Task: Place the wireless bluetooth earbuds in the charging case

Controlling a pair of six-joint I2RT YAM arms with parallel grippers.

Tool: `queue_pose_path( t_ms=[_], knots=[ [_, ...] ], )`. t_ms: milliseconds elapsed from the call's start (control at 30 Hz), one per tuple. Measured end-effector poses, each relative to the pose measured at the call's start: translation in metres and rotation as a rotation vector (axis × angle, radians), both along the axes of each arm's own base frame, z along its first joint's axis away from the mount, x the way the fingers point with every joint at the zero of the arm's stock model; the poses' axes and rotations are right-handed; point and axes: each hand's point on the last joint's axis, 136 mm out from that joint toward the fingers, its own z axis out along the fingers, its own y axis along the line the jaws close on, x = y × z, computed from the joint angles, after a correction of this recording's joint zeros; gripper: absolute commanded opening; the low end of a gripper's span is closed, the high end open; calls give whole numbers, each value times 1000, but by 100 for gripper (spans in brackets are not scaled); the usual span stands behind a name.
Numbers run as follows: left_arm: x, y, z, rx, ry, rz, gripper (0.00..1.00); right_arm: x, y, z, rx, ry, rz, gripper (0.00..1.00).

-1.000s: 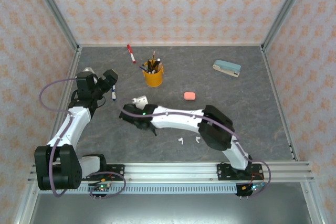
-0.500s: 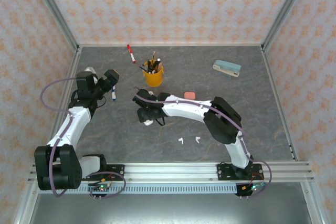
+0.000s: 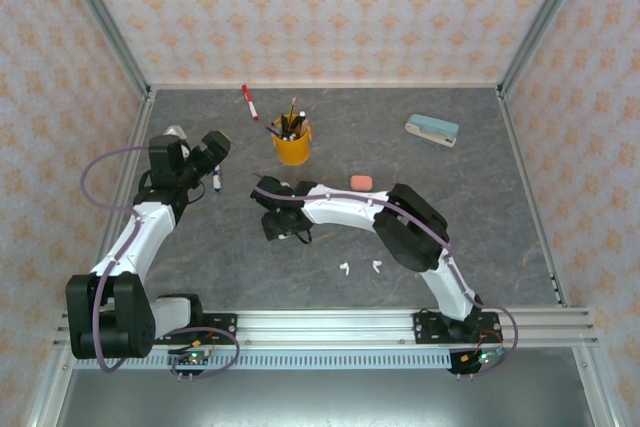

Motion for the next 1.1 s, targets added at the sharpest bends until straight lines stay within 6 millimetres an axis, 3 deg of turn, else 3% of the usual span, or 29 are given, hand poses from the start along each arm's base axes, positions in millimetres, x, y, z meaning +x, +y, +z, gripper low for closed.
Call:
queue_pose_path(
  t_ms=[100, 333, 533, 667, 933, 1100],
  knots=[
    [0, -4, 0, 0, -3, -9, 100, 1, -3, -1, -12, -4, -11, 48],
    [3, -13, -4, 0, 4, -33, 100, 6, -2, 0, 2, -9, -73, 35],
    [4, -19, -7, 1, 11, -47, 100, 15, -9, 1, -19, -78, -163, 30],
    [4, -22, -7, 1, 11, -57, 100, 27, -29, 4, -91, -159, -238, 30],
    [5, -23, -6, 2, 7, -59, 100, 36, -91, 15, -399, -342, -302, 29],
    [5, -23, -6, 1, 7, -59, 100, 38, -93, 23, -589, -472, -267, 30]
  ],
)
